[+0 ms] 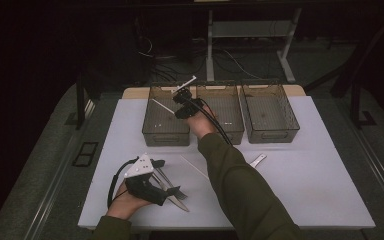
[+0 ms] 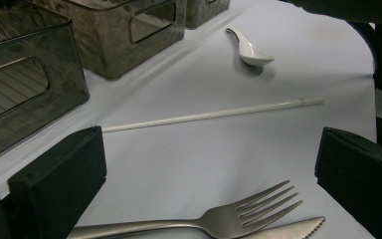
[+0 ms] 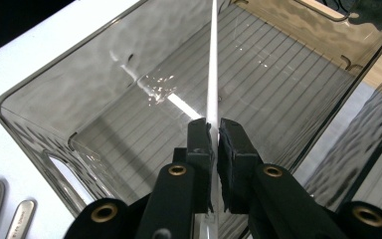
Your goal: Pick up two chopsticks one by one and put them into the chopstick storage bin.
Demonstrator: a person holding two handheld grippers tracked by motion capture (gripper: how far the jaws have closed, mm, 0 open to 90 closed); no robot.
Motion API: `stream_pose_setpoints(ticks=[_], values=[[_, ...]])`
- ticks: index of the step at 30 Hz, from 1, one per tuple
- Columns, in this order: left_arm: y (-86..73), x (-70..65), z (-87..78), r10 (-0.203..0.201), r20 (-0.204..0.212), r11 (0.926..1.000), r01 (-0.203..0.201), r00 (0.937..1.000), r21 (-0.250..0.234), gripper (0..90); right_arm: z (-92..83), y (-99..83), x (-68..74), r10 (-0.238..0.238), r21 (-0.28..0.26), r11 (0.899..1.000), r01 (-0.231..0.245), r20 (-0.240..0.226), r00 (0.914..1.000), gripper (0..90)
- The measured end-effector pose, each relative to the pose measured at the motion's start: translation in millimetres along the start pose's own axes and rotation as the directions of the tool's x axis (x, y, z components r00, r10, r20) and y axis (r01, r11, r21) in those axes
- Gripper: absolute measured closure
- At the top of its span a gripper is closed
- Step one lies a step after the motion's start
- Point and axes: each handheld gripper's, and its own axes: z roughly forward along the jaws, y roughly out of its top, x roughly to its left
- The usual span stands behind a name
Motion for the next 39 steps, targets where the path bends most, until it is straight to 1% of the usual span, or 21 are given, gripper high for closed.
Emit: stream_pose_setpoints(ticks=[3,6,9,12,15,18,20,21,23,24,25,26,28,29,30,32,33,34,35,38,39], values=[[0.1,-0.1,0.0,0.000,0.000,1.0000,0.000,1.0000,-0.001,0.0,1.9,-0.4,-0.2,-0.002,0.005,1.000,0.002,-0.002,1.0000,83.8],[0.2,0.0,0.0,-0.001,0.001,1.0000,0.001,1.0000,-0.001,0.0,4.7,-1.0,-0.5,0.013,0.012,1.000,-0.013,-0.012,0.9998,83.4],[0.2,0.1,0.1,-0.001,0.001,1.0000,0.001,1.0000,0.000,0.0,7.8,-1.9,1.7,0.000,0.026,1.000,0.000,-0.016,0.9999,83.2],[0.2,-0.1,0.0,0.000,0.001,1.0000,0.000,1.0000,-0.003,0.0,9.3,-2.3,3.0,0.004,0.029,1.000,-0.003,-0.024,0.9997,83.1],[0.2,0.0,-0.1,-0.001,0.001,1.0000,0.001,1.0000,-0.003,0.0,10.3,-2.3,4.5,-0.004,0.027,1.000,0.005,-0.035,0.9994,84.1],[0.2,0.2,-0.3,0.000,0.001,1.0000,0.000,1.0000,-0.003,0.0,9.1,-2.0,5.1,-0.010,0.026,1.000,0.011,-0.032,0.9994,82.0],[0.2,0.2,-0.4,-0.001,0.001,1.0000,0.001,1.0000,-0.004,0.0,6.7,-1.9,4.0,-0.004,0.018,1.000,0.004,-0.035,0.9994,78.7],[0.2,0.4,-0.5,-0.002,0.001,1.0000,0.002,1.0000,-0.004,0.0,2.8,-1.7,2.9,0.006,0.010,1.000,-0.006,-0.052,0.9986,73.2],[0.1,0.6,-0.4,-0.001,0.001,1.0000,0.001,1.0000,-0.004,0.0,-3.1,-1.3,2.6,0.001,-0.001,1.000,-0.001,-0.075,0.9972,66.4],[0.1,0.8,-0.5,0.003,0.001,1.0000,-0.003,1.0000,-0.003,0.0,-3.1,-1.3,2.6,0.001,-0.001,1.000,-0.001,-0.075,0.9972,66.4],[0.0,0.8,-0.5,0.003,-0.001,1.0000,-0.003,1.0000,-0.003,0.0,-11.8,-1.1,2.3,-0.010,-0.027,1.000,0.008,-0.093,0.9956,60.1],[0.0,0.8,-0.5,0.002,-0.002,1.0000,-0.002,1.0000,-0.002,0.0,-11.8,-1.1,2.3,-0.010,-0.027,1.000,0.008,-0.093,0.9956,60.1],[-0.1,0.7,-0.4,-0.003,-0.002,1.0000,0.003,1.0000,-0.001,0.0,-21.6,-1.5,2.1,-0.019,-0.051,0.999,0.014,-0.097,0.9951,54.6],[-0.1,0.7,-0.3,-0.002,-0.002,1.0000,0.002,1.0000,-0.001,0.0,-31.2,-3.2,1.9,-0.033,-0.074,0.997,0.026,-0.097,0.9947,47.9],[-0.1,0.7,-0.3,0.000,-0.003,1.0000,0.000,1.0000,0.001,0.0,-35.6,-4.5,1.4,-0.037,-0.080,0.996,0.029,-0.095,0.9947,47.2],[-0.1,0.6,0.0,0.003,-0.002,1.0000,-0.003,1.0000,0.001,0.0,-43.4,-8.4,-0.1,-0.041,-0.092,0.995,0.031,-0.111,0.9929,44.1],[-0.1,0.7,-0.1,0.005,-0.002,1.0000,-0.005,1.0000,0.003,0.0,-43.4,-8.4,-0.1,-0.041,-0.092,0.995,0.031,-0.111,0.9929,44.1],[0.0,1.1,-0.1,0.011,-0.003,0.9999,-0.011,0.9999,0.004,0.0,-50.0,-13.5,-1.1,-0.046,-0.094,0.995,0.035,-0.119,0.9919,42.6],[-0.1,0.6,0.2,0.003,-0.003,1.0000,-0.003,1.0000,0.004,0.0,-50.0,-13.5,-1.1,-0.046,-0.094,0.995,0.035,-0.119,0.9919,42.6],[0.0,1.1,-0.3,0.013,-0.003,0.9998,-0.013,0.9999,0.013,0.0,-58.0,-22.1,-3.7,-0.054,-0.095,0.995,0.042,-0.134,0.9894,42.0],[0.0,0.9,-0.2,0.011,-0.003,0.9999,-0.011,0.9999,0.011,0.0,-63.5,-28.2,-5.7,-0.055,-0.102,0.994,0.041,-0.143,0.9881,41.6]])
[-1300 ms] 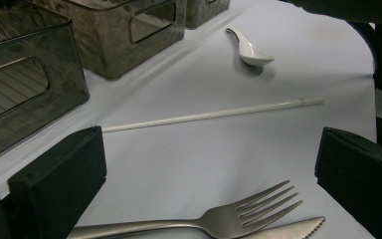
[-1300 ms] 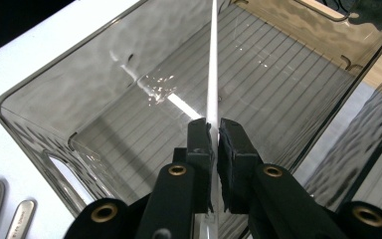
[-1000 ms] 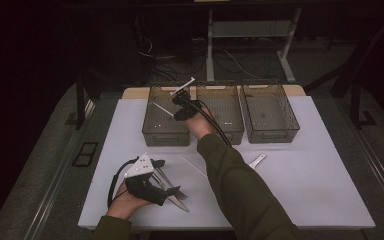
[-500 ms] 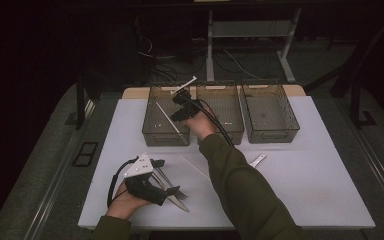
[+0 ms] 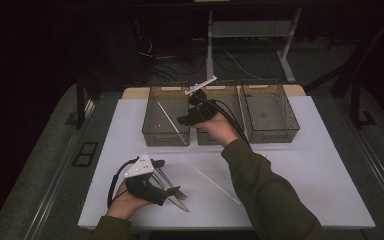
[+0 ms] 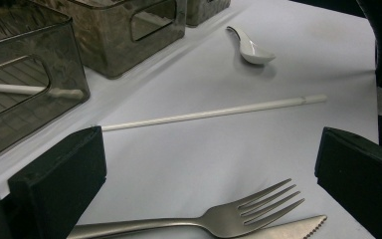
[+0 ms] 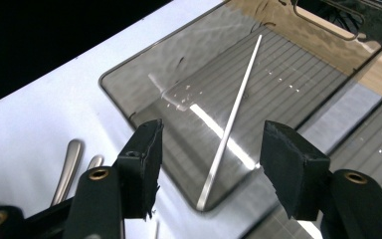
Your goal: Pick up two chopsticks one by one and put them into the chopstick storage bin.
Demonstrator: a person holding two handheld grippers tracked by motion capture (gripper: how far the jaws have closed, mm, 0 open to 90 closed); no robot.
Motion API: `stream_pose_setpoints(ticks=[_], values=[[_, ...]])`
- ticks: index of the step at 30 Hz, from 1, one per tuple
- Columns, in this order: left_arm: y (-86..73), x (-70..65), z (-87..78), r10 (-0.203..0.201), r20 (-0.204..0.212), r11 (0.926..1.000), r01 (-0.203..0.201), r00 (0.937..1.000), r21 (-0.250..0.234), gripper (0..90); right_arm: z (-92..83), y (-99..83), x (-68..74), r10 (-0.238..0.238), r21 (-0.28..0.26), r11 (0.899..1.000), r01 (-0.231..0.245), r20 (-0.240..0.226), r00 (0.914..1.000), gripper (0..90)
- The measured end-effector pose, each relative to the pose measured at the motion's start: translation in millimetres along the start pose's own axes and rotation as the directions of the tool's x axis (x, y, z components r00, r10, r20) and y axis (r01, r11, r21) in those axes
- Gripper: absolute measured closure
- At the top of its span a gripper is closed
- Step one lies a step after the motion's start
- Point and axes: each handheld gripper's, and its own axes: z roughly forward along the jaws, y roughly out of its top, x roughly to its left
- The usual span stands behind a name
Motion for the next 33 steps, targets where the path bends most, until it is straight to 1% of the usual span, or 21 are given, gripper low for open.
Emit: stream_pose_setpoints(ticks=[1,3,5,6,9,10,11,16,17,18,22,24,27,28,29,33], values=[[0.0,-0.1,0.1,-0.001,-0.001,1.0000,0.001,1.0000,-0.001,0.0,0.0,0.0,0.0,0.000,0.000,1.000,0.000,0.000,1.0000,41.6],[-0.1,0.1,0.1,0.003,0.000,1.0000,-0.003,1.0000,0.003,0.0,-8.8,-9.0,0.1,-0.009,-0.010,1.000,0.009,-0.017,0.9998,40.5],[0.0,-0.7,0.3,-0.004,0.001,1.0000,0.004,1.0000,0.001,0.0,-11.3,-12.1,0.5,-0.014,-0.010,1.000,0.014,-0.021,0.9997,40.3],[0.0,-0.9,0.2,-0.006,0.002,1.0000,0.006,1.0000,0.002,0.0,-16.3,-18.2,1.4,-0.022,-0.011,1.000,0.022,-0.031,0.9993,39.6],[0.0,-0.7,0.3,-0.003,0.002,1.0000,0.003,1.0000,0.000,0.0,-20.7,-24.6,2.6,-0.030,-0.008,1.000,0.030,-0.043,0.9986,39.4],[0.0,-0.8,0.3,-0.004,0.002,1.0000,0.004,1.0000,0.000,0.0,-24.8,-31.3,3.8,-0.041,-0.010,0.999,0.041,-0.048,0.9980,39.3],[0.2,-0.8,0.0,-0.004,0.002,1.0000,0.004,1.0000,0.002,0.0,-24.8,-31.3,3.8,-0.041,-0.010,0.999,0.041,-0.048,0.9980,39.3],[0.0,-1.4,0.4,-0.009,0.003,1.0000,0.009,1.0000,0.001,0.0,-35.0,-49.2,6.9,-0.050,-0.010,0.999,0.049,-0.068,0.9965,39.4],[0.1,-1.5,0.4,-0.009,0.002,1.0000,0.009,1.0000,0.002,0.0,-39.3,-56.3,7.5,-0.060,-0.017,0.998,0.059,-0.073,0.9955,39.4],[0.1,-1.3,0.5,-0.009,0.003,1.0000,0.009,1.0000,0.001,0.0,-39.3,-56.3,7.5,-0.060,-0.017,0.998,0.059,-0.073,0.9955,39.4],[-0.2,-1.4,1.2,-0.010,0.002,0.9999,0.010,0.9999,0.000,0.0,-47.8,-70.3,9.8,-0.071,-0.029,0.997,0.068,-0.088,0.9936,39.2],[-0.2,-1.1,0.8,-0.003,0.001,1.0000,0.003,1.0000,0.006,0.0,-51.9,-77.6,11.3,-0.071,-0.027,0.997,0.069,-0.098,0.9927,39.5],[-0.4,-1.5,1.2,-0.008,-0.001,1.0000,0.008,1.0000,0.003,0.0,-56.0,-90.0,12.4,-0.071,-0.028,0.997,0.068,-0.114,0.9910,40.9],[-0.4,-1.4,1.3,-0.005,-0.001,1.0000,0.005,1.0000,0.004,0.0,-58.2,-98.4,12.9,-0.071,-0.025,0.997,0.068,-0.123,0.9898,41.7],[-0.3,-1.2,1.3,-0.001,-0.001,1.0000,0.001,1.0000,0.005,0.0,-58.2,-98.4,12.9,-0.071,-0.025,0.997,0.068,-0.123,0.9898,41.7],[-0.5,-1.5,1.5,-0.006,-0.002,1.0000,0.006,1.0000,0.006,0.0,-61.6,-114.3,15.0,-0.064,-0.013,0.998,0.063,-0.135,0.9888,41.8]])
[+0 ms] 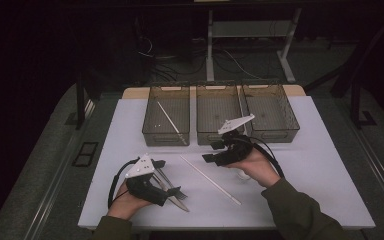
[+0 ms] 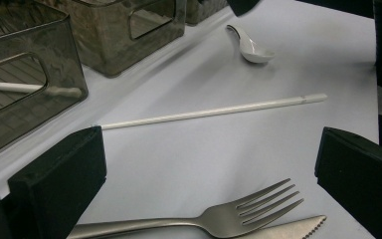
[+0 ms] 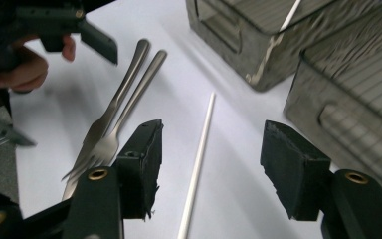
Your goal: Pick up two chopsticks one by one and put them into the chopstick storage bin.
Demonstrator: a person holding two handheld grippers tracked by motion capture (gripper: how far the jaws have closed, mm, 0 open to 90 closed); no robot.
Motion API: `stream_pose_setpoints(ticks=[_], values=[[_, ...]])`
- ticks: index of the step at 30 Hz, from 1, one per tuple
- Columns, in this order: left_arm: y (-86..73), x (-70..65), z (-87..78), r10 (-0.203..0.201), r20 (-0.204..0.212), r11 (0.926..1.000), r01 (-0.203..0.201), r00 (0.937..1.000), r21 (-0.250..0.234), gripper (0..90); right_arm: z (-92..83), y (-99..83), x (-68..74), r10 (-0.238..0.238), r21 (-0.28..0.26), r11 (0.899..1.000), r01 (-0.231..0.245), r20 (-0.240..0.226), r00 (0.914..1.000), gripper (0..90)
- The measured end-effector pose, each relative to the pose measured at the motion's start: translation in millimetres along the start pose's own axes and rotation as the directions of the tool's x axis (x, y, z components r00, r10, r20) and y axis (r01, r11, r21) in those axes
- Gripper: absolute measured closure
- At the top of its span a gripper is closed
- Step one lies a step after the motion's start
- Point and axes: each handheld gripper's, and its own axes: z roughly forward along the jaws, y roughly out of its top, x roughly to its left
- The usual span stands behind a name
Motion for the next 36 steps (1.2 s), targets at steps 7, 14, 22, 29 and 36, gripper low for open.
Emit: stream_pose_setpoints(ticks=[7,14,22,29,36], values=[[-0.4,-0.3,0.0,-0.004,-0.004,1.0000,0.004,1.0000,0.000,0.0,-5.7,-23.0,5.9,0.012,0.002,1.000,-0.012,-0.024,0.9996,43.6],[-0.8,-0.5,0.6,-0.006,-0.005,1.0000,0.006,1.0000,0.002,0.0,-10.1,-47.9,13.6,0.010,0.018,1.000,-0.011,0.004,0.9999,47.8],[-1.1,-1.2,0.1,-0.006,-0.003,1.0000,0.006,1.0000,0.004,0.0,-13.3,-70.3,23.4,0.000,0.040,0.999,-0.001,0.008,1.0000,58.7],[-0.9,-1.5,-0.3,-0.004,-0.003,1.0000,0.004,1.0000,0.004,0.0,-10.2,-86.3,28.3,0.008,0.075,0.997,-0.009,0.012,0.9999,69.1],[-0.8,-2.4,-0.3,0.000,-0.006,1.0000,0.000,1.0000,0.007,0.0,0.9,-93.2,30.0,-0.016,0.128,0.992,0.011,0.035,0.9993,75.8]])
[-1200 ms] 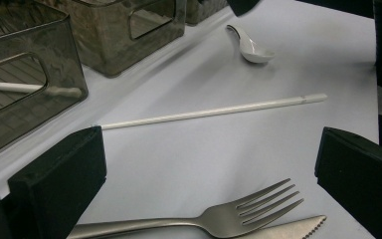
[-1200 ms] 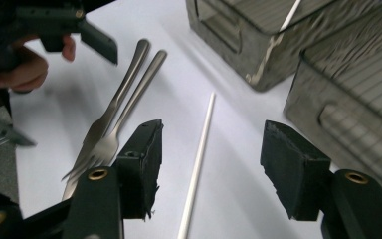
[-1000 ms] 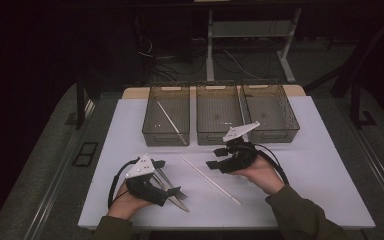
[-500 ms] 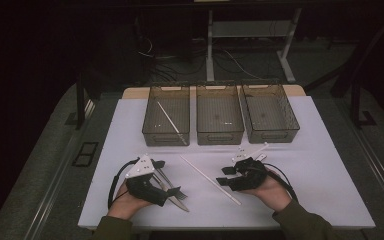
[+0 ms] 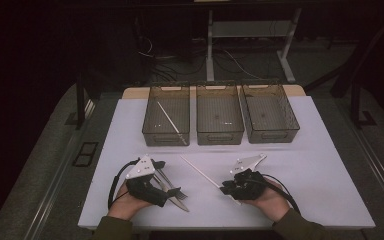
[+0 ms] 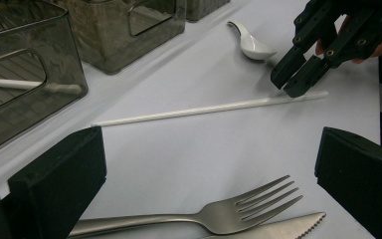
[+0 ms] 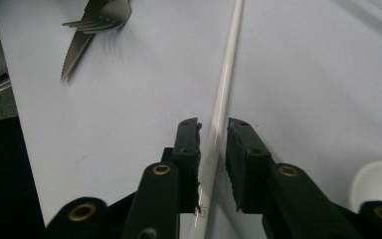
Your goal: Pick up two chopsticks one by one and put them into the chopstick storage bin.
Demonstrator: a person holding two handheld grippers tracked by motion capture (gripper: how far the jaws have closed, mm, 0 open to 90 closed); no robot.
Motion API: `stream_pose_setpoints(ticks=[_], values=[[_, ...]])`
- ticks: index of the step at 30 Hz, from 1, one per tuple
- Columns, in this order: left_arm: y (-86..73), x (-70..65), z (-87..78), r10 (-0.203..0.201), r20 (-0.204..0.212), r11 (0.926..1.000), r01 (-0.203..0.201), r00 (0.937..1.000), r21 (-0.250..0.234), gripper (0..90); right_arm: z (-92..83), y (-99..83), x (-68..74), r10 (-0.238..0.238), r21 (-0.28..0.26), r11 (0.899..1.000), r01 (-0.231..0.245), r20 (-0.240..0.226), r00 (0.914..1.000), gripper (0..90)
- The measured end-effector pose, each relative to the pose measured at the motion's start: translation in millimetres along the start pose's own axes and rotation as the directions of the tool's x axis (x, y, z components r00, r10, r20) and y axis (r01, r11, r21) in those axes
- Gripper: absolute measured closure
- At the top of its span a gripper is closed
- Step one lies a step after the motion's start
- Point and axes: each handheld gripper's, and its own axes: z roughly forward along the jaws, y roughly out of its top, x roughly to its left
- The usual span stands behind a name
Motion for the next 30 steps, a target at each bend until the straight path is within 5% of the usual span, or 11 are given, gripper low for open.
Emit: stream_pose_setpoints(ticks=[19,30], values=[[0.4,-0.9,1.1,0.003,0.003,1.0000,-0.003,1.0000,0.003,0.0,9.6,0.5,9.3,-0.074,0.063,0.996,0.069,0.071,0.9947,80.9],[0.6,-1.0,1.1,0.008,0.004,1.0000,-0.008,1.0000,0.005,0.0,10.2,0.4,8.5,-0.027,0.055,0.998,0.023,0.087,0.9958,84.0]])
